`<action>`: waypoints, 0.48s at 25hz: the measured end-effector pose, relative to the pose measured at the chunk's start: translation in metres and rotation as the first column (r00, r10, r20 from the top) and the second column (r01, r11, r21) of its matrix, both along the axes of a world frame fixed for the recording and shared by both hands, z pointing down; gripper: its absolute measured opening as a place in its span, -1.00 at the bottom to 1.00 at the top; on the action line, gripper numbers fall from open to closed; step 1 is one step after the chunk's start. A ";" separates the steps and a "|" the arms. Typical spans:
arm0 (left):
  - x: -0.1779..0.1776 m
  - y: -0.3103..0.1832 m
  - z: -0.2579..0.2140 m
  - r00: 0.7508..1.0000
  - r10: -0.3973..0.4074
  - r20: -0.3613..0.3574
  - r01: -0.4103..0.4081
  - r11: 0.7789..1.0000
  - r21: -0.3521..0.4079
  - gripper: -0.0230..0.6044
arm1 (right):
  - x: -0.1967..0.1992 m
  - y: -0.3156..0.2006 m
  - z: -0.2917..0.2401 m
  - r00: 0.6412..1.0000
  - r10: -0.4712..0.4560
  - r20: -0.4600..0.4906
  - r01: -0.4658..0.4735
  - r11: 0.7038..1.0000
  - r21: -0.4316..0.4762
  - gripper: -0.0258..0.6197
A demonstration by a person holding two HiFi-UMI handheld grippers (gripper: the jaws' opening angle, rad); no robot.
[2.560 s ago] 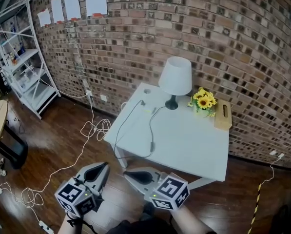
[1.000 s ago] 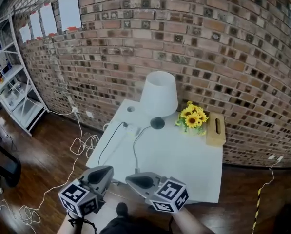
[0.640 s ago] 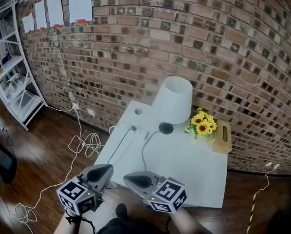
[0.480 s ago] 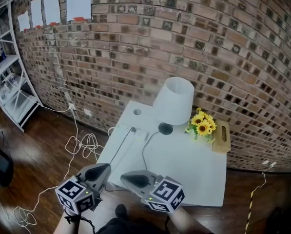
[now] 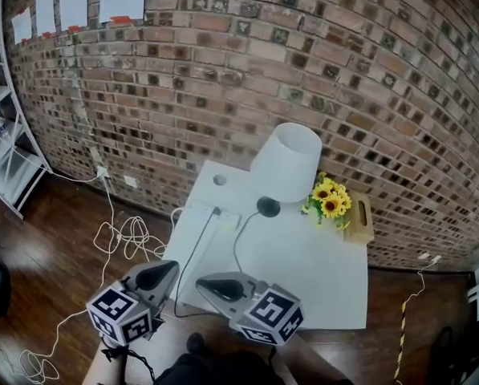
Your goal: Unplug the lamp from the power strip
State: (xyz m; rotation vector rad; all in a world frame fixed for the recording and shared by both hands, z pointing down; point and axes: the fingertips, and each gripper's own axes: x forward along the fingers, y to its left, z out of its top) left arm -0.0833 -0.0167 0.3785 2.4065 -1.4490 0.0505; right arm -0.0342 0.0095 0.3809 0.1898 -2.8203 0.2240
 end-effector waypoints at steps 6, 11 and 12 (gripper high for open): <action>0.012 -0.015 0.005 0.998 0.056 -0.028 -0.056 0.998 0.005 -0.91 | 0.004 0.003 -0.004 0.998 -0.005 -0.058 0.011 0.994 0.107 -0.96; 0.027 -0.036 0.001 0.996 0.093 -0.003 -0.093 0.996 0.013 -0.91 | 0.017 -0.009 -0.005 0.997 -0.003 -0.079 0.016 0.987 0.158 -0.96; 0.028 -0.040 0.002 0.996 0.091 0.006 -0.091 0.996 0.009 -0.91 | 0.018 -0.012 -0.004 0.997 -0.005 -0.072 0.016 0.988 0.152 -0.96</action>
